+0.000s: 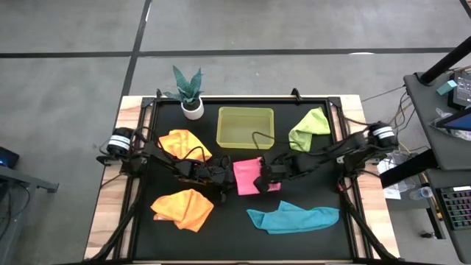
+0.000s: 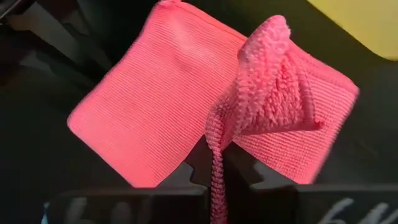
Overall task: Fold microfiber towels
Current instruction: Fold the pink towel on the table
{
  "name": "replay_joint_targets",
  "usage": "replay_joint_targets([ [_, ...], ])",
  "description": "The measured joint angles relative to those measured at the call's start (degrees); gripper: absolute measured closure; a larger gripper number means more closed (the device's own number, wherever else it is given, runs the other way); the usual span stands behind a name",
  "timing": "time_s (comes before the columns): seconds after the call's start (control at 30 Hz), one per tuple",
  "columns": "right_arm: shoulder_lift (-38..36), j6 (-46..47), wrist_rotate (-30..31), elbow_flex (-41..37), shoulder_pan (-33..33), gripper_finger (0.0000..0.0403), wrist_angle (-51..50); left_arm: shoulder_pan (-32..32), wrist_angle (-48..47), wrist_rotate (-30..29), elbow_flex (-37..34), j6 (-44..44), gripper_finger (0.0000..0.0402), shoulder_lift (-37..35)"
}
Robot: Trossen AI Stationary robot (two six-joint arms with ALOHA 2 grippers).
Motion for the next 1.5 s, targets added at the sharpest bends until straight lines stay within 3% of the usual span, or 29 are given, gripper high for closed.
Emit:
replay_joint_targets([
  [0.33, 11.6, -6.2, 1.5, 11.6, -0.8, 0.0394, -0.8, 0.0, -0.2, 0.0, 0.0, 0.3, 0.033, 0.0],
  [0.63, 14.5, -6.7, 4.5, 14.0, -1.5, 0.0389, -0.4, 0.0, -0.2, 0.0, -0.1, 0.3, 0.033, 0.0],
  [1.0, 14.8, -9.1, 3.9, 14.0, -1.5, 0.0289, 1.5, 0.0, 0.4, 0.0, -0.1, 0.3, 0.033, 0.0],
  [1.17, 14.6, -12.9, 1.0, 13.9, -1.5, 0.0246, 4.3, 0.0, 0.5, 0.0, -0.1, 0.3, 0.033, 0.0],
  [1.5, 8.3, -21.6, -0.1, 13.8, -0.4, 0.0219, -0.3, 0.1, 0.7, 0.2, -0.2, 0.2, 0.033, 0.0],
])
